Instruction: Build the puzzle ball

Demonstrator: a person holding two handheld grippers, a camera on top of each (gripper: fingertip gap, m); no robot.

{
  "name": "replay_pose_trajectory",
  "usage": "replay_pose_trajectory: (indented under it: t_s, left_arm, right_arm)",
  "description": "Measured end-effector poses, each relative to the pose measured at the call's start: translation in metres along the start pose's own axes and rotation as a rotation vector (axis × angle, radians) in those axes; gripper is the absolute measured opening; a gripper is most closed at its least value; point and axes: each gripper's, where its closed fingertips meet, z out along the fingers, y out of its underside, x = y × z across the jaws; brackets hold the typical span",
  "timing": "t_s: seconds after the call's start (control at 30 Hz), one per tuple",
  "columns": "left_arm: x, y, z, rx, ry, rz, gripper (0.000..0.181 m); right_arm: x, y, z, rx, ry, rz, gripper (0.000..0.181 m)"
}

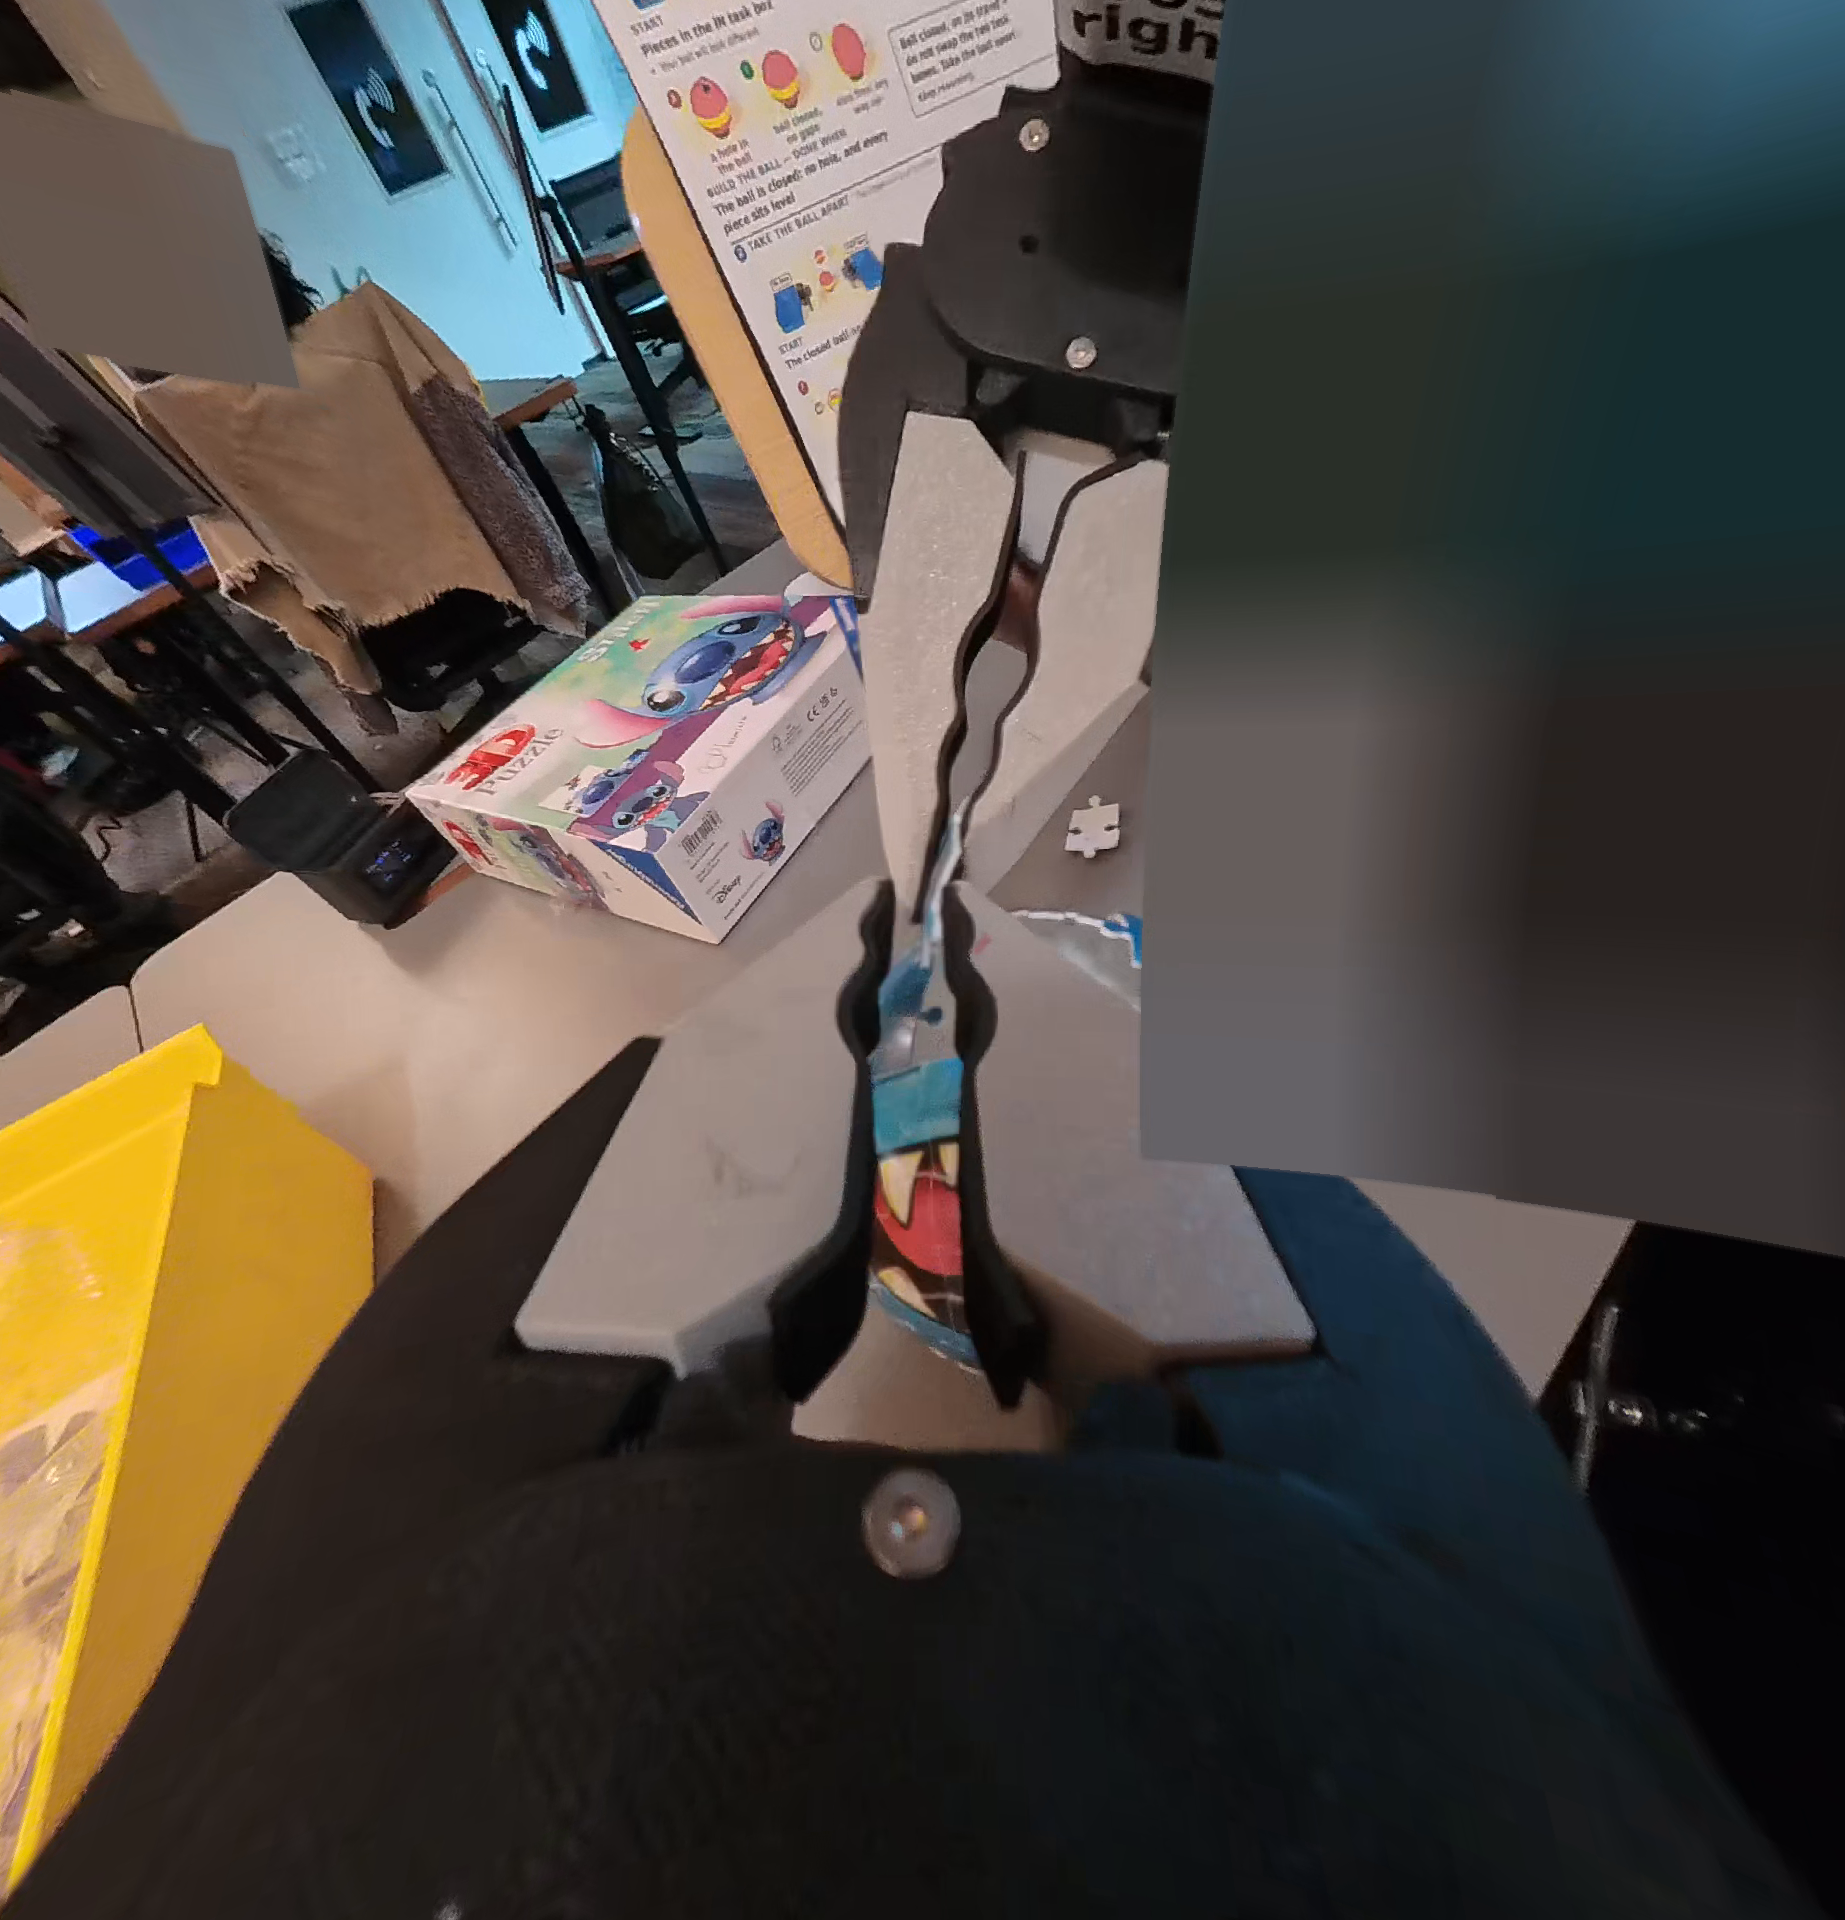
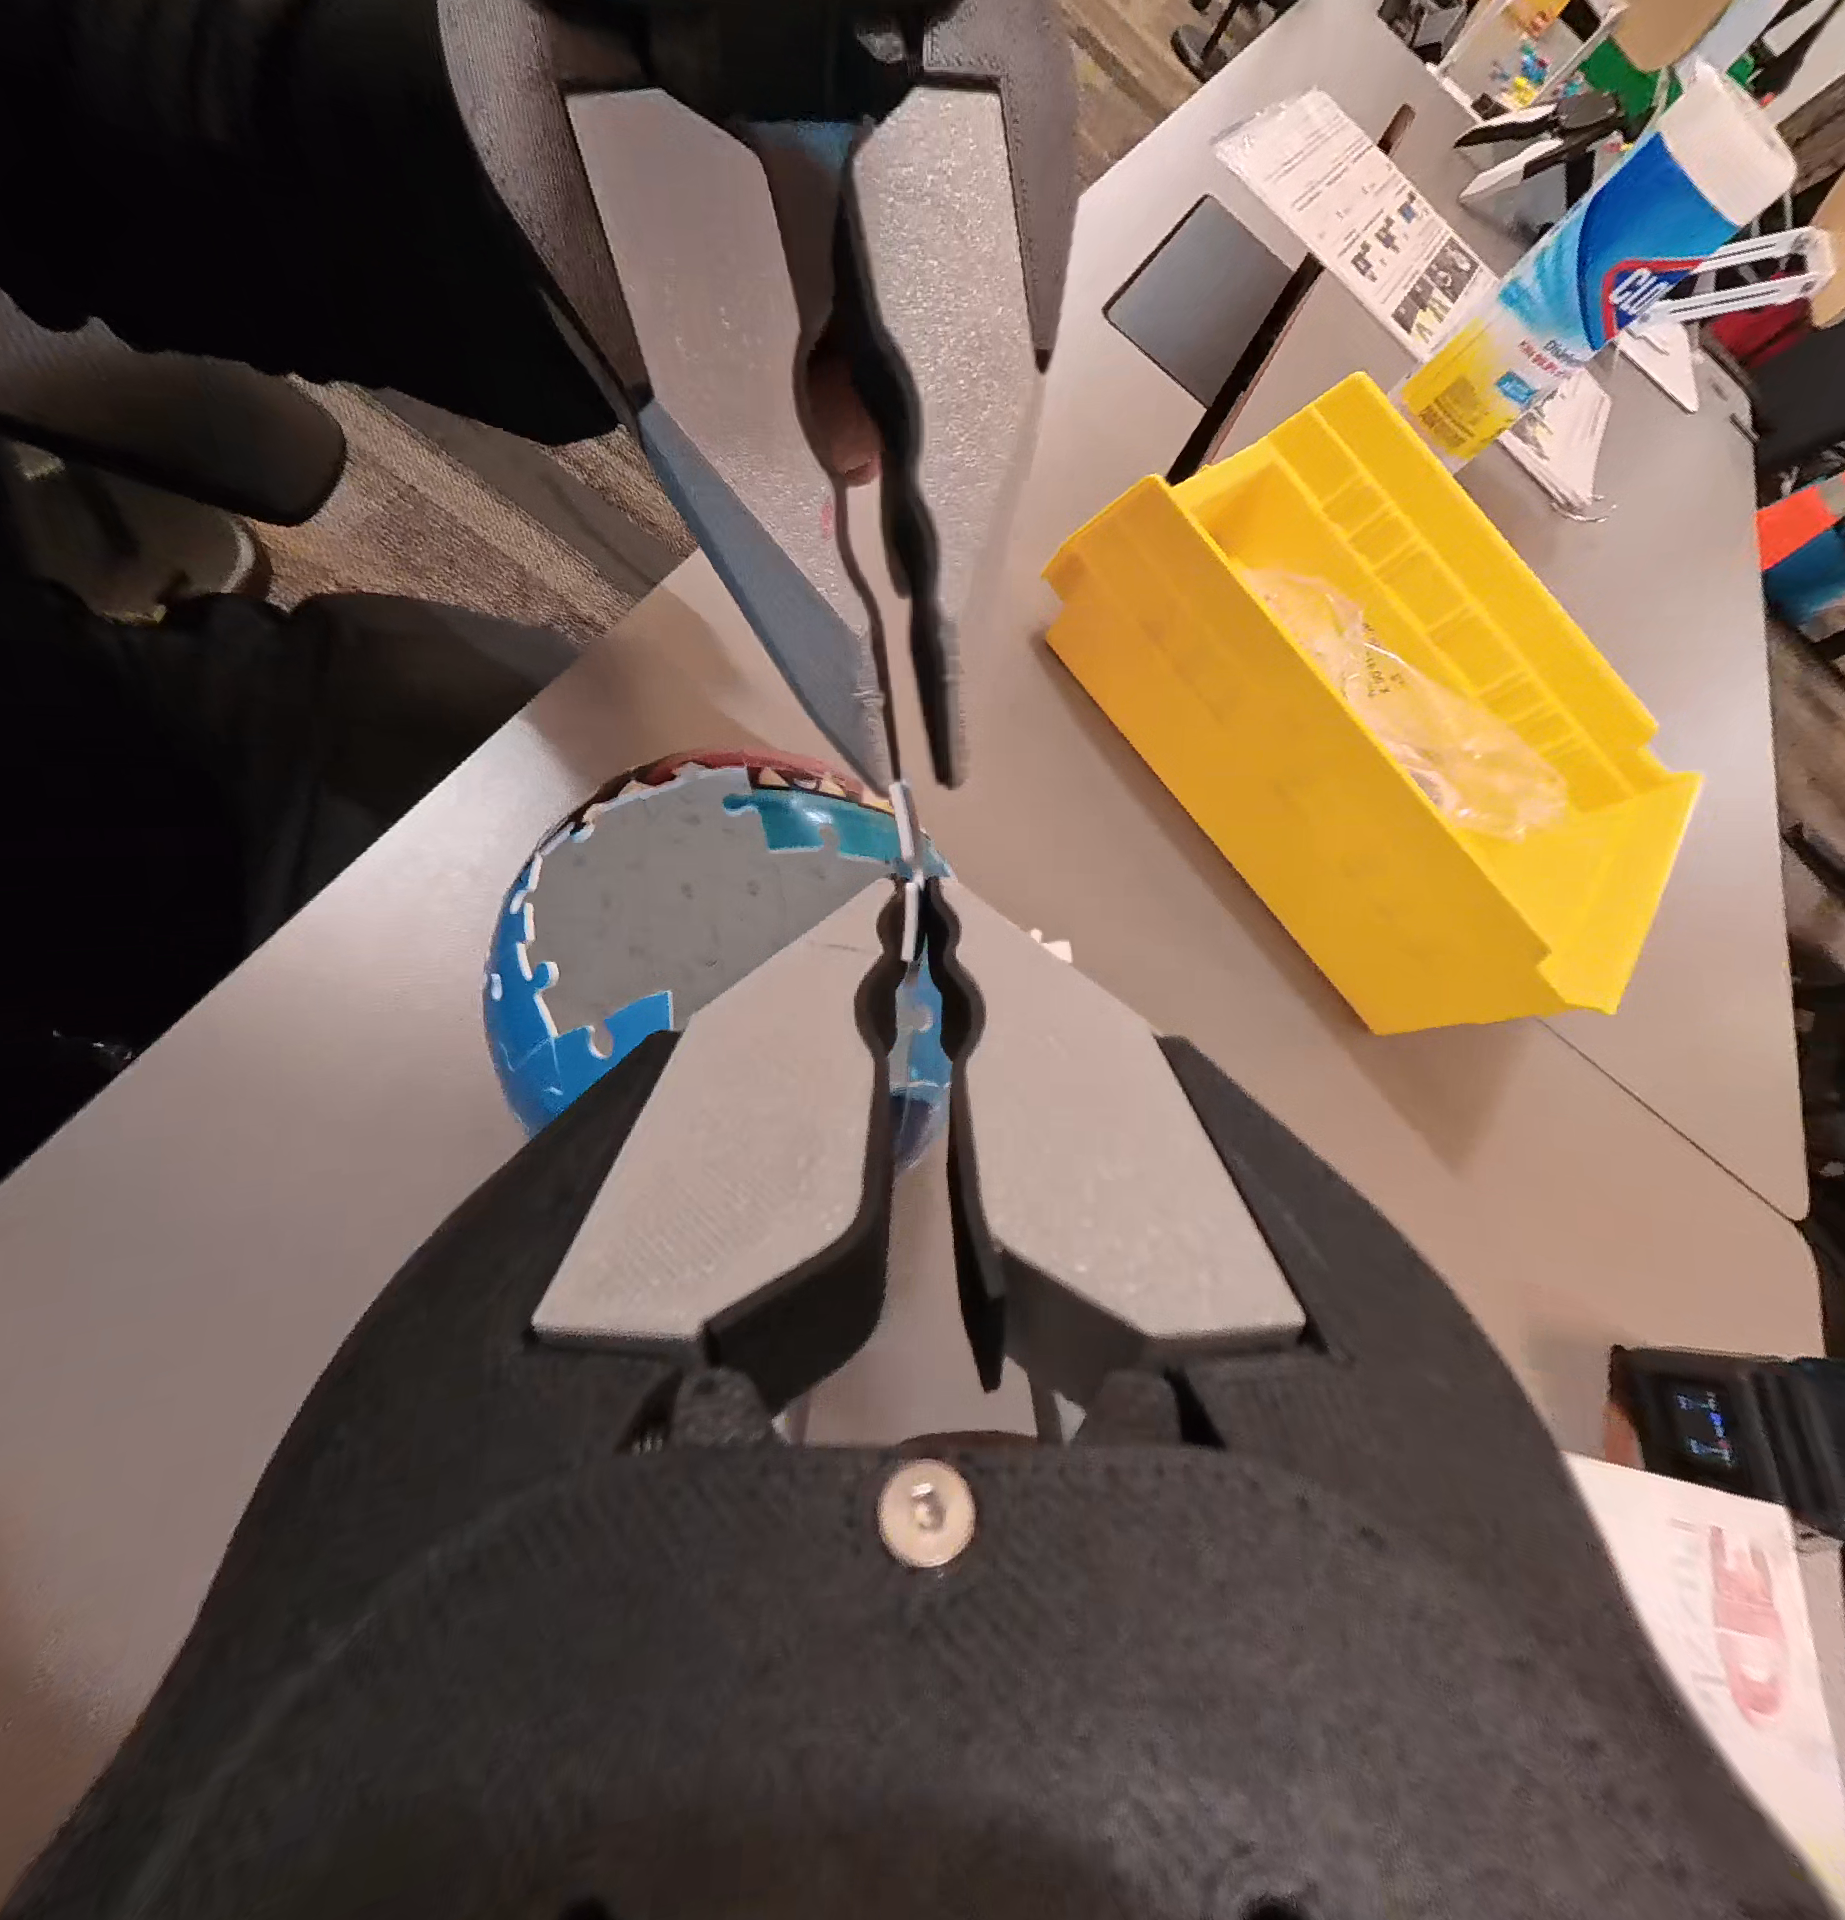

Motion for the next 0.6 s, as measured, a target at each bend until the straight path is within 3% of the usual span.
replay_pose_trajectory:
  t_s: [0.03,0.17,0.23,0.37,0.6]
  left_arm:
    - [0.0,0.0,0.0,-0.001,0.007,-0.005,0.007]
    - [0.003,0.006,0.006,-0.044,0.037,-0.037,0.023]
    - [0.006,0.008,0.009,-0.057,0.046,-0.02,0.001]
    - [0.007,0.008,0.011,-0.066,0.056,-0.027,0.0]
    - [-0.002,0.013,0.006,-0.006,0.112,-0.236,0.0]
  right_arm:
    - [-0.001,0.0,0.0,-0.001,-0.008,0.009,0.0]
    - [-0.005,-0.001,-0.001,0.01,-0.049,0.047,0.0]
    - [-0.006,-0.002,-0.001,0.015,-0.052,0.045,0.0]
    - [-0.006,0.0,-0.003,0.008,-0.05,0.04,0.0]
    - [0.004,-0.005,-0.015,0.068,-0.031,0.08,0.0]
